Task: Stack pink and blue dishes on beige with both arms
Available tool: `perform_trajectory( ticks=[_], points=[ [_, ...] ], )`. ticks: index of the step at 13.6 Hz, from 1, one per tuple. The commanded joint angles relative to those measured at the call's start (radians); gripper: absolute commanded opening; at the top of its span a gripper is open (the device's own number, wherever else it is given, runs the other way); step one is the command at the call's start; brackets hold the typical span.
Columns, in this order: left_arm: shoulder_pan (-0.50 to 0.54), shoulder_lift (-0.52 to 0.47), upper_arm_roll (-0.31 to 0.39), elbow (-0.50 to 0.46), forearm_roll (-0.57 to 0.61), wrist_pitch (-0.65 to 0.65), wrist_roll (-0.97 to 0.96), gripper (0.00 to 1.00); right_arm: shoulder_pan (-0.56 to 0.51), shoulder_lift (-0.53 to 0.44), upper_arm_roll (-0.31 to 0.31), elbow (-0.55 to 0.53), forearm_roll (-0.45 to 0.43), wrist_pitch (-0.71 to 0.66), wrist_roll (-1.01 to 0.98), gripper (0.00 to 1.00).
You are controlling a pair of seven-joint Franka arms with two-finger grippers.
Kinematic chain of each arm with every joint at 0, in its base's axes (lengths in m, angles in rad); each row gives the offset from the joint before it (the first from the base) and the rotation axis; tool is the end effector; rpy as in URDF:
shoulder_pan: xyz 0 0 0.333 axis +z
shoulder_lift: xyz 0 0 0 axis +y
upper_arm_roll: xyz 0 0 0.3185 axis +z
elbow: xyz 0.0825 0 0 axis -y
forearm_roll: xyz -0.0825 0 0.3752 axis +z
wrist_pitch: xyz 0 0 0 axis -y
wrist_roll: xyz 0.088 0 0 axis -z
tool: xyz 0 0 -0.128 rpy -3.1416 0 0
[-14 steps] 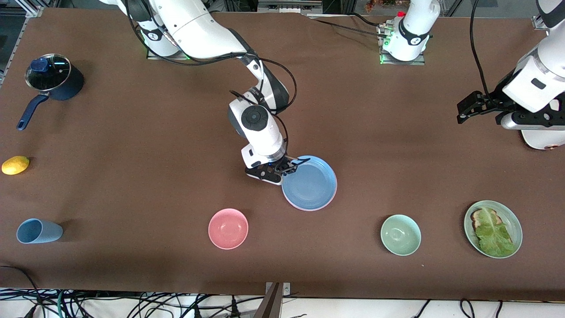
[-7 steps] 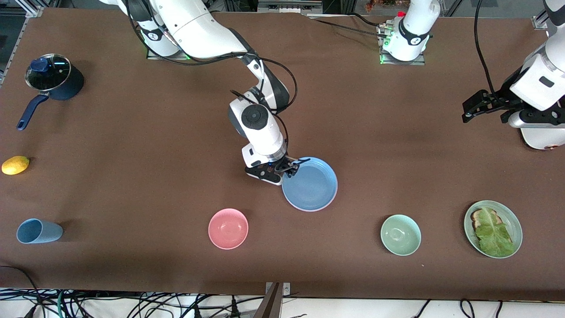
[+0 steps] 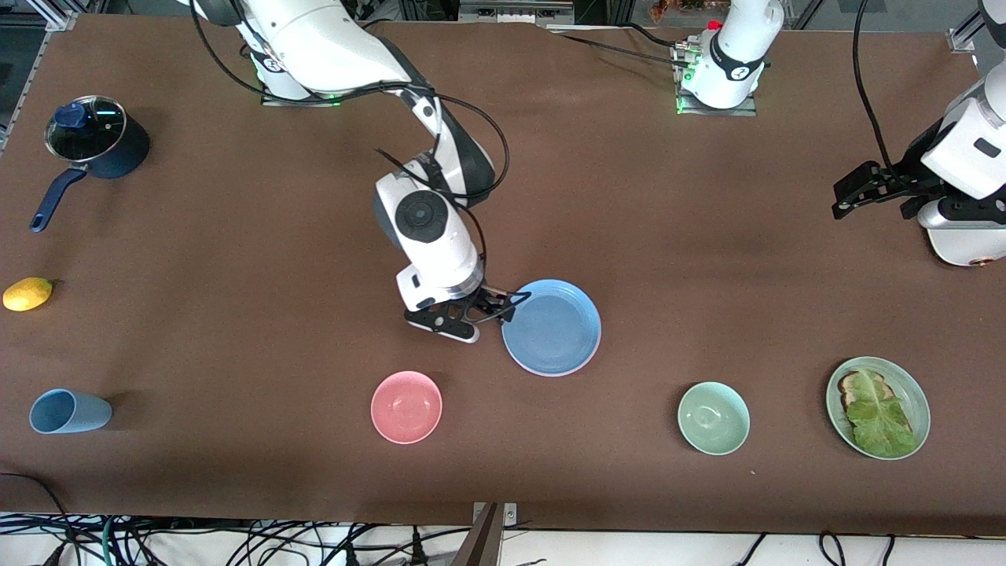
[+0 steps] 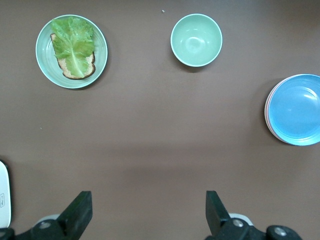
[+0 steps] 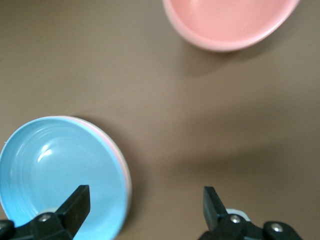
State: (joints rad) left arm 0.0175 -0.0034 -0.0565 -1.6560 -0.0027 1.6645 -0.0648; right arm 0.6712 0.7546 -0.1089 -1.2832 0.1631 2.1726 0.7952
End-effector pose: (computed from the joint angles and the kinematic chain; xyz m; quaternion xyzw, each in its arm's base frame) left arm 0.5512 -0.0219 0.5764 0.9999 0.0130 0.0059 0.0016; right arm 0.6232 0.4268 0.3006 -0.9871 0.1398 -0.0328 0.0702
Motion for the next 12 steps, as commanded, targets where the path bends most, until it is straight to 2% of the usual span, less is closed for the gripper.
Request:
perform_trajectory(
  ticks=[1, 5, 7, 9, 10, 12],
  points=[
    [0.001, -0.024, 0.004, -0.025, 0.01, -0.003, 0.023, 1.0, -0.122, -0.189, 0.017, -0.091, -0.005, -0.187, -0.247, 1.0],
    [0.001, -0.024, 0.003, -0.024, 0.012, -0.008, 0.026, 1.0, -0.328, -0.458, 0.023, -0.218, -0.011, -0.43, -0.58, 1.0],
    [0.001, -0.024, 0.004, -0.024, 0.012, -0.008, 0.03, 1.0, -0.434, -0.593, 0.025, -0.309, -0.013, -0.476, -0.715, 1.0],
    [0.002, -0.024, 0.004, -0.024, 0.012, -0.008, 0.033, 1.0, -0.508, -0.661, 0.028, -0.329, -0.017, -0.56, -0.777, 1.0],
    [0.002, -0.024, 0.004, -0.024, 0.012, -0.008, 0.031, 1.0, -0.534, -0.678, 0.044, -0.326, -0.057, -0.577, -0.781, 1.0],
    [0.012, -0.024, 0.004, -0.024, 0.012, -0.008, 0.033, 1.0, -0.579, -0.705, 0.121, -0.326, -0.144, -0.579, -0.777, 1.0]
  ],
)
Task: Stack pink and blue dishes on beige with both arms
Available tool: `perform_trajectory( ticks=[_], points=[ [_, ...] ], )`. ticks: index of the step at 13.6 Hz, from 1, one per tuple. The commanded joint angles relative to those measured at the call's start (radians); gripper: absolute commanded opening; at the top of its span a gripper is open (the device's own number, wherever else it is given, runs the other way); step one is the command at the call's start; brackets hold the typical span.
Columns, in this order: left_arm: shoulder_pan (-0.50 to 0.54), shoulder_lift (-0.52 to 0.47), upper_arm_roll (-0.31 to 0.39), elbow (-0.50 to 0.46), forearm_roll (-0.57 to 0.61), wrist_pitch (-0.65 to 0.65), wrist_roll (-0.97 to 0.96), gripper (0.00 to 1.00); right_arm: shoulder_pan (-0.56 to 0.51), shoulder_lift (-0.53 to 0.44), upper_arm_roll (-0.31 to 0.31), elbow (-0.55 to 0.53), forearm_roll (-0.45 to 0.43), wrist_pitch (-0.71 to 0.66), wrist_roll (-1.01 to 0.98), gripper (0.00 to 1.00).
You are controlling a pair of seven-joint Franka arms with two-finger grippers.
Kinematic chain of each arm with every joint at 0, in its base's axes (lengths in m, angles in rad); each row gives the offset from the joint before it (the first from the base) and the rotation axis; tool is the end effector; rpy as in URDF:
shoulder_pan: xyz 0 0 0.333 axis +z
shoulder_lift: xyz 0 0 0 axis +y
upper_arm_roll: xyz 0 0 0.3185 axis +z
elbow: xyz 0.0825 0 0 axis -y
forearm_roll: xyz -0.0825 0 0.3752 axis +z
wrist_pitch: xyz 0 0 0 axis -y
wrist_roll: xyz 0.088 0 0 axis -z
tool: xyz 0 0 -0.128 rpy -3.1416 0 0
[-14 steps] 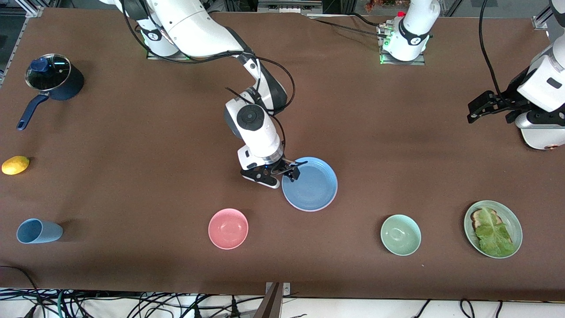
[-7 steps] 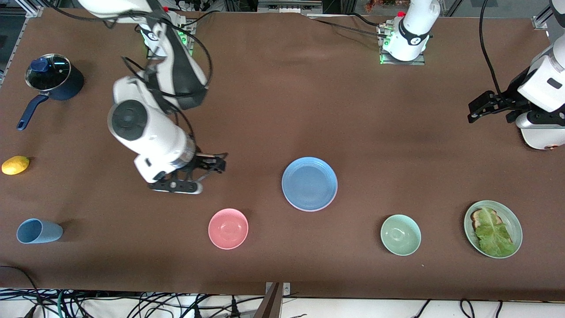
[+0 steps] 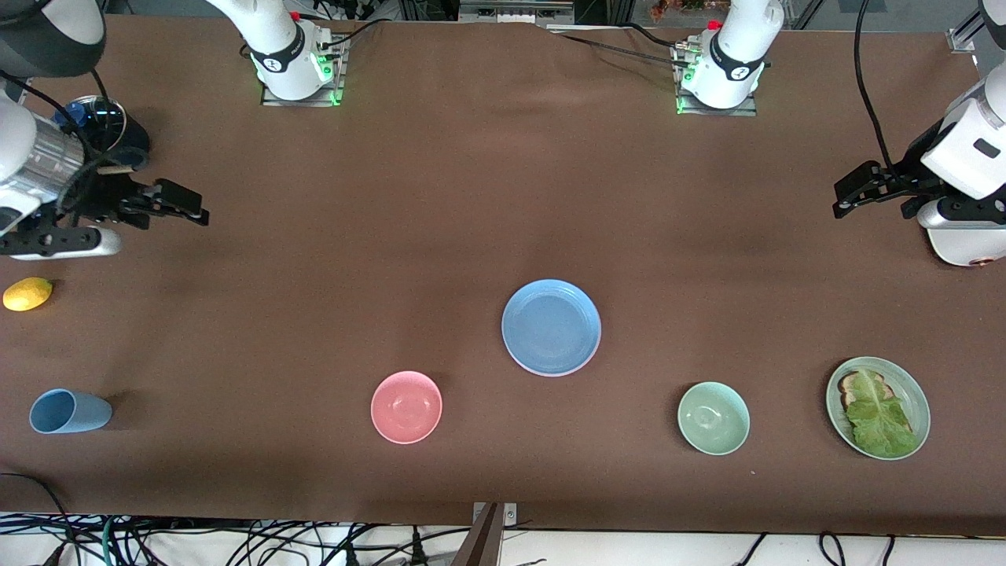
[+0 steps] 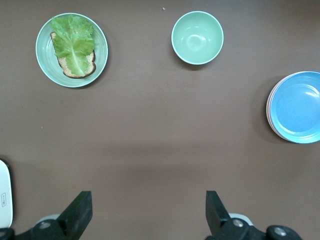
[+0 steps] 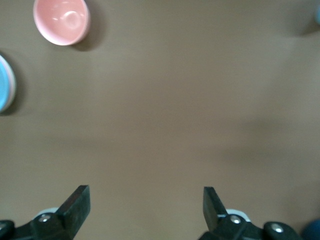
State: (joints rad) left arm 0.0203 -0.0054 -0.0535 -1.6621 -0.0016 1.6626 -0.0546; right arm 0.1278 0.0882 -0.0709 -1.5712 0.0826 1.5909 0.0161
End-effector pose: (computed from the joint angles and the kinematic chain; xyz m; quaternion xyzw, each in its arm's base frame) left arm 0.5501 -0.0185 0.5745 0.9999 0.0108 0.0029 0.0008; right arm 0.5687 0.0444 0.5587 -0.9985 -0.0182 0.0355 0.0368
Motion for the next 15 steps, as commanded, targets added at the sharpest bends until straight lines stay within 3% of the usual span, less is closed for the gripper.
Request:
perform_trajectory(
  ticks=[1, 15],
  points=[
    [0.009, -0.022, 0.001, -0.018, 0.011, -0.006, 0.022, 1.0, -0.045, -0.048, 0.092, -0.035, -0.07, 0.004, 0.004, 1.0],
    [0.007, -0.016, -0.006, -0.007, 0.009, -0.009, 0.021, 1.0, -0.045, -0.027, 0.074, 0.011, -0.09, -0.003, 0.027, 1.0]
  ],
)
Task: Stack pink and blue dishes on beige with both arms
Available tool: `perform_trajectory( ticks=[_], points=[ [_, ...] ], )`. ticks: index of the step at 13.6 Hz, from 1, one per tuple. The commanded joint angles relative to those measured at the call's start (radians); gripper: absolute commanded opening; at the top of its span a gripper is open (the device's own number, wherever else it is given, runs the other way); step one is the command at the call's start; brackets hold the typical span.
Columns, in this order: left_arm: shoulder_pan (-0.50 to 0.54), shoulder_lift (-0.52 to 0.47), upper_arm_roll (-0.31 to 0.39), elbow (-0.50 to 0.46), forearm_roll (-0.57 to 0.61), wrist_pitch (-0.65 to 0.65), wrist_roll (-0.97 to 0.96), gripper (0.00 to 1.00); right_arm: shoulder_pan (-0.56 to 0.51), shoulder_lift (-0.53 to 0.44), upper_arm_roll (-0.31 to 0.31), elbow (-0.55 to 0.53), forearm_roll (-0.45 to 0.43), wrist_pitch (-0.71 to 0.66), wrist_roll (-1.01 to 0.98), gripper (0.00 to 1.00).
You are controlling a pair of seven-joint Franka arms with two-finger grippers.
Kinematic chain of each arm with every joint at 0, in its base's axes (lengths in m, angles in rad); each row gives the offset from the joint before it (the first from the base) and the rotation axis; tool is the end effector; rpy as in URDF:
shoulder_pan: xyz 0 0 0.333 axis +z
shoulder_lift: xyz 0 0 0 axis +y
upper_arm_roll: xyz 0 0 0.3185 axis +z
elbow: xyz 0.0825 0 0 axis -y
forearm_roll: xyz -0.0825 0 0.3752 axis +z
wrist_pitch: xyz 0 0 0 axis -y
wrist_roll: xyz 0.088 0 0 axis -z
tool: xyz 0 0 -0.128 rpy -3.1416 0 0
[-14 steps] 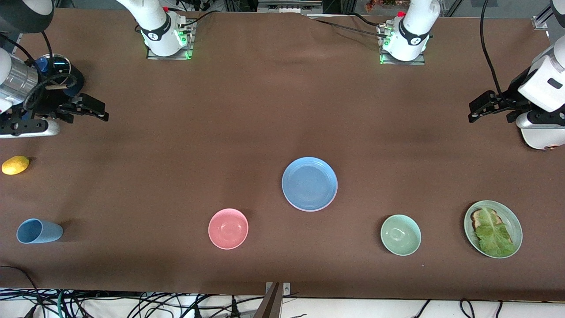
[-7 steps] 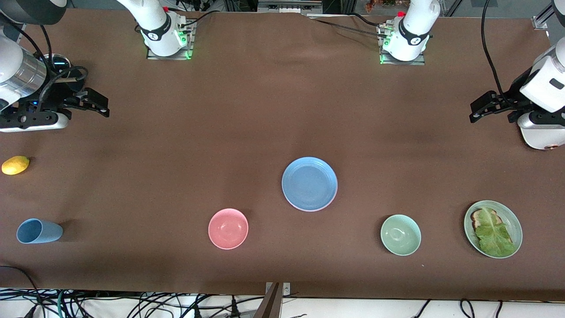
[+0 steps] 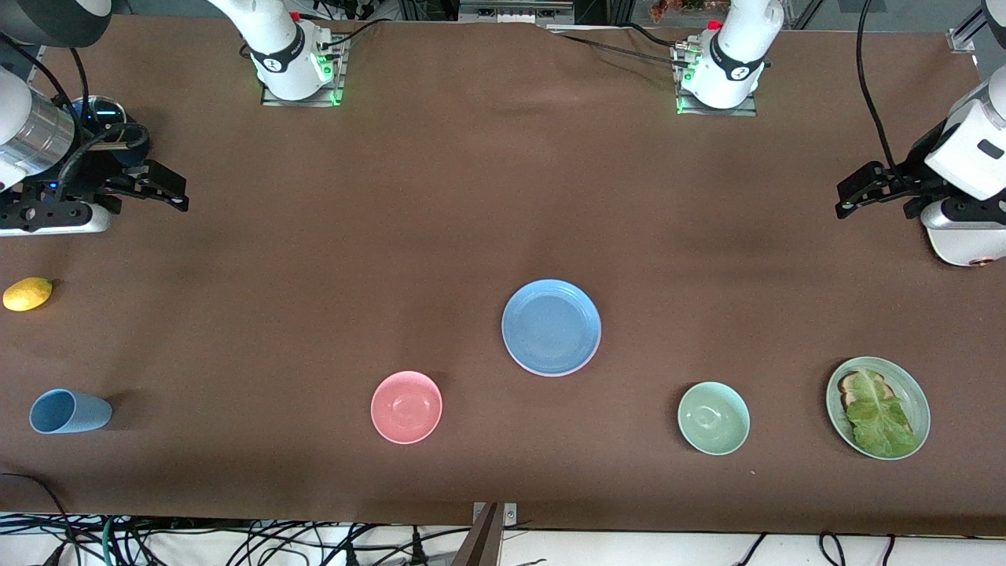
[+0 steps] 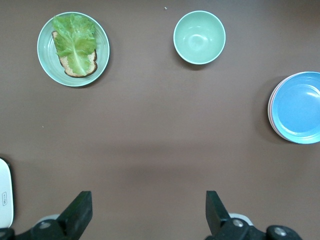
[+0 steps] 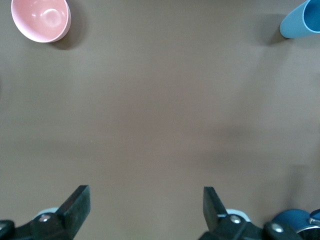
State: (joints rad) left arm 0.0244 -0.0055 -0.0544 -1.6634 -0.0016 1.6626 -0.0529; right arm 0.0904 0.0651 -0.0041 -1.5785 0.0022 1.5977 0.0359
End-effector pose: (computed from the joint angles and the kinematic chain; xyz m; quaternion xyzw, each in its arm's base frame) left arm 0.5500 -0.0168 0.5739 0.9999 0.0115 0.0023 0.0007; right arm 0.5632 0.0491 0.5685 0.9994 0.0251 -0.0230 0.0004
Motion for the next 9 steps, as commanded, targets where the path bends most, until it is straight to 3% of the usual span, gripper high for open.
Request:
perform_trajectory(
  ticks=[1, 9],
  points=[
    [0.005, -0.014, -0.005, -0.004, 0.009, -0.007, 0.019, 1.0, -0.005, -0.004, 0.009, 0.018, -0.011, -0.012, 0.009, 1.0],
    [0.006, 0.01, 0.001, 0.031, 0.009, -0.009, 0.013, 1.0, -0.009, -0.008, 0.007, 0.031, -0.011, -0.041, -0.002, 1.0]
  ],
)
